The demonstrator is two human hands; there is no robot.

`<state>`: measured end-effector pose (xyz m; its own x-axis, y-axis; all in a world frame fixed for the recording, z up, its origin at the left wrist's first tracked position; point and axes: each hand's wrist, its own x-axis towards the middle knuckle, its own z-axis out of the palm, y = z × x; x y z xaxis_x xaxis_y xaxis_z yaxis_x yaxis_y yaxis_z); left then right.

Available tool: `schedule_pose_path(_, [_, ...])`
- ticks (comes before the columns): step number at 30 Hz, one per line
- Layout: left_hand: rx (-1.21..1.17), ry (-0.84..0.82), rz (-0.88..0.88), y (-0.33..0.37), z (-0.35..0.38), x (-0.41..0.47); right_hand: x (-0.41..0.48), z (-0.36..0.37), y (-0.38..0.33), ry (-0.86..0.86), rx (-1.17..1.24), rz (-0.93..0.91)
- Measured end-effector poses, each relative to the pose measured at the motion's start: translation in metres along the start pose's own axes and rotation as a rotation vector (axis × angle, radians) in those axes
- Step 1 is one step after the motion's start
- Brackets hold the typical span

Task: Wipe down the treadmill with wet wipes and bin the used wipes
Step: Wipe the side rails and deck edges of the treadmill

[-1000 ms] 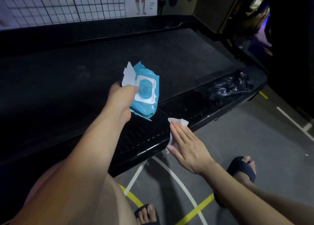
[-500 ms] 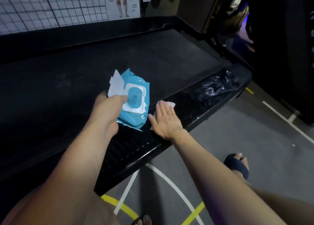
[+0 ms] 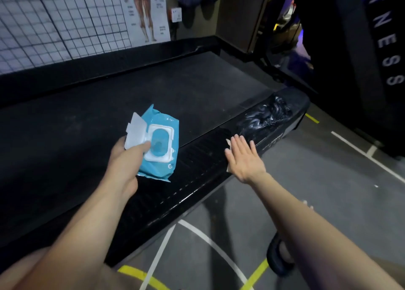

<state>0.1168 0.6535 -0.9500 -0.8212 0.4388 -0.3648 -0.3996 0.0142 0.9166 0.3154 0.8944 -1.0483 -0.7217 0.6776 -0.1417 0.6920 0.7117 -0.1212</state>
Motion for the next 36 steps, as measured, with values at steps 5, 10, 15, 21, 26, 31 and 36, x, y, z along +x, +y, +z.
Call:
schedule_pose_path(5, [-0.079, -0.02, 0.017, -0.008, 0.016, 0.003, 0.015, -0.009, 0.008, -0.014, -0.062, -0.054])
schedule_pose_path(10, [-0.194, -0.035, -0.011, -0.02, 0.042, 0.014, -0.014, -0.009, 0.011, -0.022, -0.192, -0.4])
schedule_pose_path(15, [-0.364, -0.041, -0.116, -0.045, 0.092, 0.035, -0.009, -0.027, 0.038, 0.049, -0.235, -0.617])
schedule_pose_path(21, [-0.483, -0.085, -0.159, -0.069, 0.149, 0.065, -0.014, -0.002, 0.052, 0.007, -0.087, -0.787])
schedule_pose_path(26, [-0.549, -0.109, -0.148, -0.081, 0.168, 0.088, 0.011, 0.008, 0.074, 0.197, 0.011, -0.726])
schedule_pose_path(31, [-0.583, -0.087, -0.116, -0.091, 0.166, 0.101, 0.05, -0.008, 0.103, 0.168, -0.112, -0.494])
schedule_pose_path(36, [-0.618, -0.064, -0.124, -0.092, 0.166, 0.101, 0.075, -0.019, 0.087, 0.019, -0.054, -0.402])
